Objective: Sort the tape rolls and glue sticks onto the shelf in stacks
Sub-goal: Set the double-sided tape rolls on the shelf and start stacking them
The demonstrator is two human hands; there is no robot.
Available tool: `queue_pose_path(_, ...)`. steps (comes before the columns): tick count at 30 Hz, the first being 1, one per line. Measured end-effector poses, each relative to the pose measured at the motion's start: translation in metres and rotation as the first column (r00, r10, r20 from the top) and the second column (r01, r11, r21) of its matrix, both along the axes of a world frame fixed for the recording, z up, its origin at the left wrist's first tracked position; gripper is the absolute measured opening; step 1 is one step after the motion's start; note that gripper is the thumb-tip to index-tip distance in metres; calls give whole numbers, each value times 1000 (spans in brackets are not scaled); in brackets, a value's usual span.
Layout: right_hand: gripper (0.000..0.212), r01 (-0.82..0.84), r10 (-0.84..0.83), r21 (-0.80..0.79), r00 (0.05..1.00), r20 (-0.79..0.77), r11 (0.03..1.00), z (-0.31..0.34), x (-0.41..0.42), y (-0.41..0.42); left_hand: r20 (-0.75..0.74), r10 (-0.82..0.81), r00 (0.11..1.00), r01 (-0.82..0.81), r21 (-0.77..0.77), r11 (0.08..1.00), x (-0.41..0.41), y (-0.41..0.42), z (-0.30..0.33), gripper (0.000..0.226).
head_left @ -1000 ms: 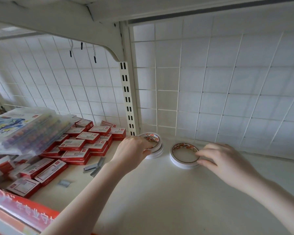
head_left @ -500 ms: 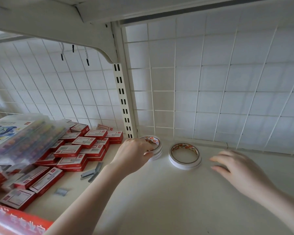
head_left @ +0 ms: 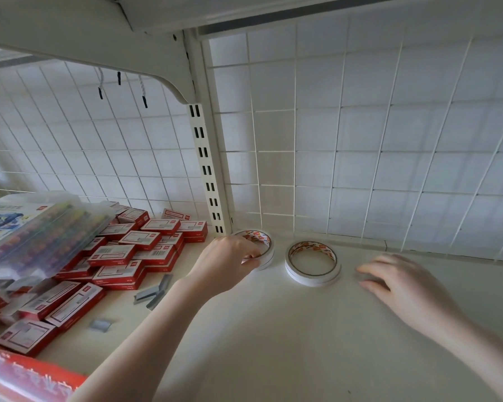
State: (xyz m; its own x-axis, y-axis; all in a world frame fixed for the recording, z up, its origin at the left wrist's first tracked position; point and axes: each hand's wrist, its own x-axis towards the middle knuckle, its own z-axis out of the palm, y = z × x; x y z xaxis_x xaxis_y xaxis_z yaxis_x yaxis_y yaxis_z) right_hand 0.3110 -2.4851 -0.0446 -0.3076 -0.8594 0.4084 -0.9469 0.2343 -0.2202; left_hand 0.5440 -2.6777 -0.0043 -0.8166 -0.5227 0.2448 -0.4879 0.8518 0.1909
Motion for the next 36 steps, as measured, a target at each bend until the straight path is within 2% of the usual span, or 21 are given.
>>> queue_pose_path(3,10,14,-14,28,1000,11,1000,2,2,0,9,1,1000,-1,28,1000,0,-1,0,15)
queue_pose_path(8,7,7,-8,35,1000,29,999,2,3,1,27,4,1000,-5,35,999,-1,2,1,23)
queue_pose_path(15,9,9,-9,25,1000,28,1000,1,6,2,24,41,999,-41,10,999,1,8,2,10)
queue_pose_path(19,21,-12,15,113,1000,-21,994,8,5,2,-44,122,992,-123,-24,992,6,23,2,35)
queue_pose_path(25,20,0,24,224,994,-104,975,20,5,22,-171,232,958,-244,-48,969,12,64,3,39)
queue_pose_path(29,21,53,-25,233,992,-121,971,23,9,55,-129,289,949,-297,-47,954,14,96,-2,37)
queue_pose_path(36,32,241,-214,184,965,-155,953,30,20,126,-98,198,975,-203,-42,978,7,145,0,39)
